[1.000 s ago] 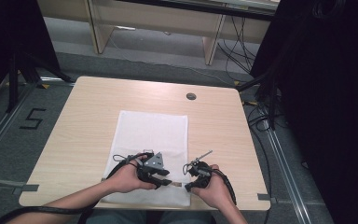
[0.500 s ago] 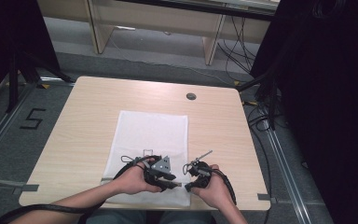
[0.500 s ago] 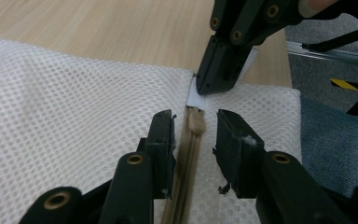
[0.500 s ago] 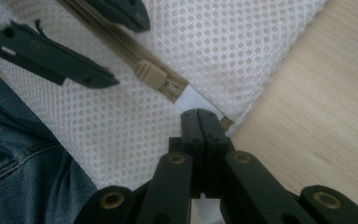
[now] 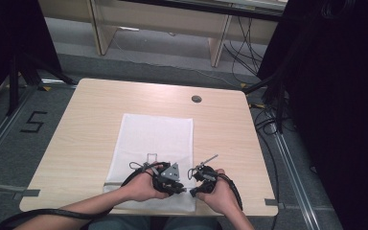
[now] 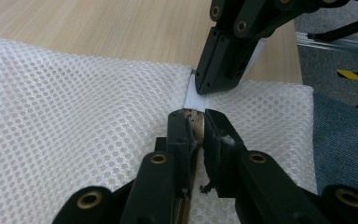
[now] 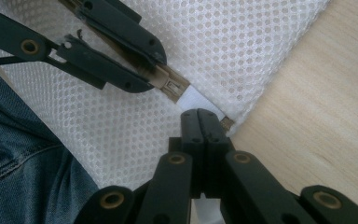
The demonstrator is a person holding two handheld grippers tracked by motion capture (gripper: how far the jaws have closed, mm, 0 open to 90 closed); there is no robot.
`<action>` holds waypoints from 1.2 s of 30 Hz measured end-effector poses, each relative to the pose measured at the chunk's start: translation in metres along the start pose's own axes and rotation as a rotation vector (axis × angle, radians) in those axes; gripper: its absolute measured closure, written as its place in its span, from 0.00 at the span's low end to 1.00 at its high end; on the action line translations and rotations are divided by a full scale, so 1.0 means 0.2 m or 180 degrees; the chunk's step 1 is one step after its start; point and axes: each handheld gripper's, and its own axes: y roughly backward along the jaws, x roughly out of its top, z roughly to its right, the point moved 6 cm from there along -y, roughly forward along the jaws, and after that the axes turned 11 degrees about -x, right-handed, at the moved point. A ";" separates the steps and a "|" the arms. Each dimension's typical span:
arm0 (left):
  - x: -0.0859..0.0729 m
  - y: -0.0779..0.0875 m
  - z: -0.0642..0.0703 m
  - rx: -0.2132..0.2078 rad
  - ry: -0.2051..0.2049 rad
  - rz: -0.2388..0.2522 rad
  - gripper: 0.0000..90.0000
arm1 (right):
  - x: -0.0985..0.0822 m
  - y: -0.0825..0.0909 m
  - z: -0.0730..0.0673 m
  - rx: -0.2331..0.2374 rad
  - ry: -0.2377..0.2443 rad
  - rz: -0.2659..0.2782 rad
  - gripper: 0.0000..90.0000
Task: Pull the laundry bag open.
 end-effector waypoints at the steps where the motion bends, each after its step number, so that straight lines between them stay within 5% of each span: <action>1: 0.00 -0.01 0.00 0.0005 0.0051 0.0006 0.90 | 0.00 0.00 0.00 0.0000 -0.0001 -0.0005 1.00; 3: 0.00 -0.01 0.01 0.0035 -0.0042 -0.0037 0.90 | 0.00 0.00 0.00 0.0010 -0.0013 0.0024 1.00; 9: -0.01 -0.01 0.01 0.0000 -0.0032 -0.0016 0.90 | 0.03 0.03 0.01 -0.0093 -0.0014 0.0172 1.00; 22: -0.01 -0.01 0.00 0.0026 -0.0065 -0.0030 0.90 | 0.05 -0.01 -0.01 -0.0222 0.0057 0.0072 1.00; 23: -0.01 -0.01 0.00 0.0031 -0.0074 -0.0042 0.90 | 0.04 0.00 -0.01 -0.0226 -0.0037 0.0005 1.00; 36: -0.01 0.00 0.01 0.0010 0.0016 -0.0014 0.90 | 0.05 -0.01 0.00 -0.0183 0.0046 0.0049 1.00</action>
